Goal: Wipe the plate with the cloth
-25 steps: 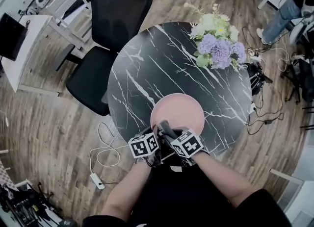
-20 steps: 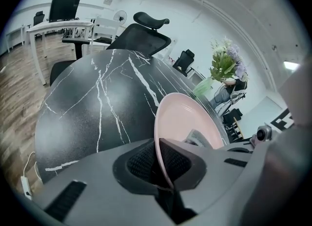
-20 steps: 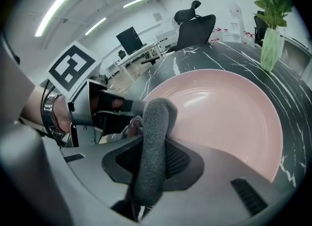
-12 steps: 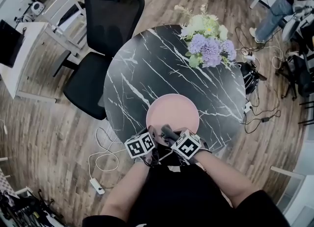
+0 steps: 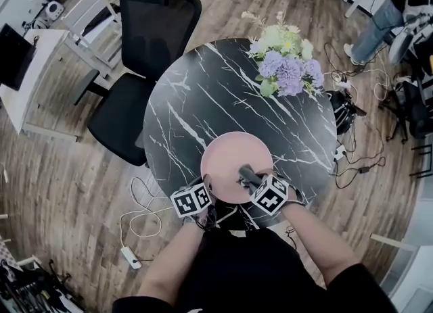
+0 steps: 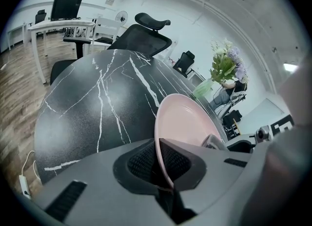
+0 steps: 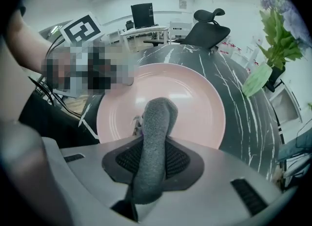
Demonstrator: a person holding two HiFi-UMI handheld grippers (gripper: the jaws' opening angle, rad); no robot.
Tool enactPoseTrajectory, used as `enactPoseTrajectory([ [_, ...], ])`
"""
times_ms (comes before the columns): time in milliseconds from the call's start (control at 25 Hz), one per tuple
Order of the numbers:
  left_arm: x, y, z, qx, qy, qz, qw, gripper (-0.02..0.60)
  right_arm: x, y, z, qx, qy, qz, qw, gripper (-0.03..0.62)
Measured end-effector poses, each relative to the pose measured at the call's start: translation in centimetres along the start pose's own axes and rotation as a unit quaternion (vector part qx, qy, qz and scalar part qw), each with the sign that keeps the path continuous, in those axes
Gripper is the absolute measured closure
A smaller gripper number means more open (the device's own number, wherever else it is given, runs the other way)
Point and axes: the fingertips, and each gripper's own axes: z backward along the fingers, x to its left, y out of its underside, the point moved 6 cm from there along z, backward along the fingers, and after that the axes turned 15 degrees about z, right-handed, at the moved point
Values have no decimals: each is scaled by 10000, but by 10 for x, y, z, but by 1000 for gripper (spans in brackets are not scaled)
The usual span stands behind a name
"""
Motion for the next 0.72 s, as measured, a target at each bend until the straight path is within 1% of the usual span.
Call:
enactPoseTrajectory([
  [160,-1,-1,0,46,55,-70,9999,543,-19,5,3,147,217,17,9997,485],
  [280,1,-4,3,72,-9,-161,9998,541,-33,8,4,199,368,-67,9991,485],
  [360,1,-5,3,94,-14,-237,9997,541,-42,8,4,211,475,-154,9985,485],
  [480,1,-6,1,172,72,-322,9993,540,-57,7,2,197,609,-264,9976,484],
  [720,3,-7,1,310,109,-399,9987,537,-81,-1,-2,191,770,-356,9962,484],
])
